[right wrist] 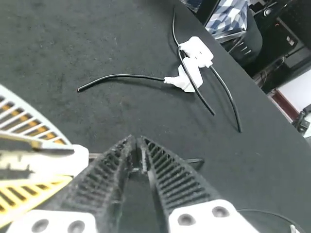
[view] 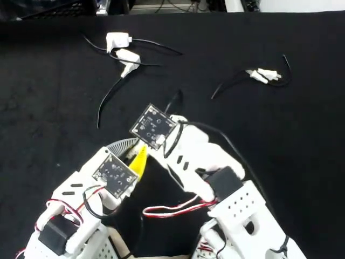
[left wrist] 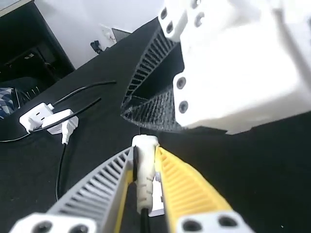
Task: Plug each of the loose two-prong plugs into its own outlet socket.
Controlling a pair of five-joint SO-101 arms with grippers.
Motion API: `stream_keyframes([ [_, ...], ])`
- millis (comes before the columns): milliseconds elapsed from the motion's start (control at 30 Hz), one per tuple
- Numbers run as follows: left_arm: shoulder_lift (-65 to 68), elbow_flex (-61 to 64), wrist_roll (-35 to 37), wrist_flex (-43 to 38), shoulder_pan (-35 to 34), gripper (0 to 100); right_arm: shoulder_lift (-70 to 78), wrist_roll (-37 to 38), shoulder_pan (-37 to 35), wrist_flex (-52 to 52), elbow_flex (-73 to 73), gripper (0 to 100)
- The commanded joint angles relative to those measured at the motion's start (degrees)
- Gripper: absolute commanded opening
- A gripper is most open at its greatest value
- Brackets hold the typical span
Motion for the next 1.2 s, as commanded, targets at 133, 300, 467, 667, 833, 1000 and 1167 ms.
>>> stream_keyframes([
  [133,-0.26,-4.26,0.44,0.09,0.4,3,0.13,-0.53,-1.93,-4.75,3.47,1.4],
  [300,-0.26,-4.26,0.44,0.09,0.4,3,0.22,-0.53,-1.93,-5.01,4.0,1.4],
  [467,-0.26,-4.0,0.44,0.09,0.04,3,-0.13,-0.53,-1.23,-4.84,3.74,1.4],
  [667,-0.09,-1.45,0.18,0.0,-0.04,3,0.04,-4.92,8.26,-7.56,3.65,1.5],
  [833,0.18,-0.66,0.18,2.29,-4.18,3,0.22,-13.27,18.81,-10.11,3.21,5.1],
  [1000,0.26,-0.66,0.18,3.34,-9.71,3,0.57,-20.48,24.97,-8.18,4.35,14.1],
  [1167,0.35,-0.75,-0.35,4.84,-9.63,3,6.11,-21.01,25.32,-10.11,10.15,14.1],
])
